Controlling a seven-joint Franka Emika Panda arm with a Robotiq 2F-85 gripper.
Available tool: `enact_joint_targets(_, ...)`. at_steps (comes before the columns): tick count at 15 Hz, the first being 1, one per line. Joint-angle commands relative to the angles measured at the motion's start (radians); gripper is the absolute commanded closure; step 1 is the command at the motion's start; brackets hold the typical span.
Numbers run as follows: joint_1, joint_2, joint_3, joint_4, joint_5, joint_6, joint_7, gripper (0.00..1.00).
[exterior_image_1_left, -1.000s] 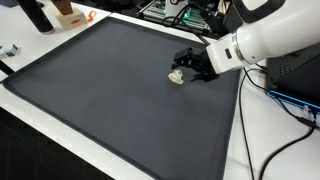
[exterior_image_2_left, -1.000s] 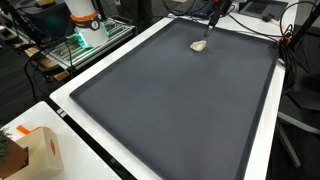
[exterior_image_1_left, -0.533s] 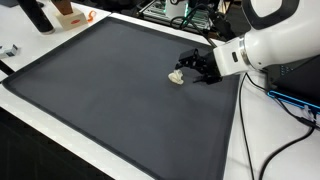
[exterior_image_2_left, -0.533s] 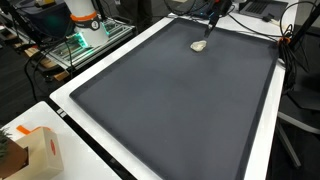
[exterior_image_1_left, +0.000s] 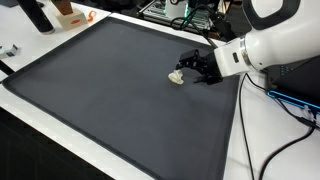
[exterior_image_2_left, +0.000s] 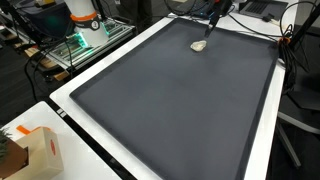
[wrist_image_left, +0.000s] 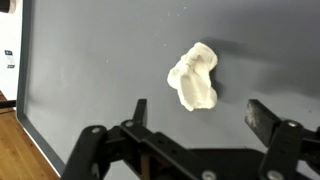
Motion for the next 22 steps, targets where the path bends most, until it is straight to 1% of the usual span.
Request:
enact_joint_targets(1,0.021,0.002,-0.009,-0.01,-0.007,-0.016,0.056,0.0)
enact_joint_targets(10,0.04,-0.007,-0.012,-0.022,0.018,-0.063,0.29,0.0)
enact_joint_targets(13,0.041,-0.013,-0.008,-0.03,0.014,-0.068,0.327,0.0)
enact_joint_targets(22,0.027,-0.055,0.009,-0.057,0.07,-0.085,0.413,0.0)
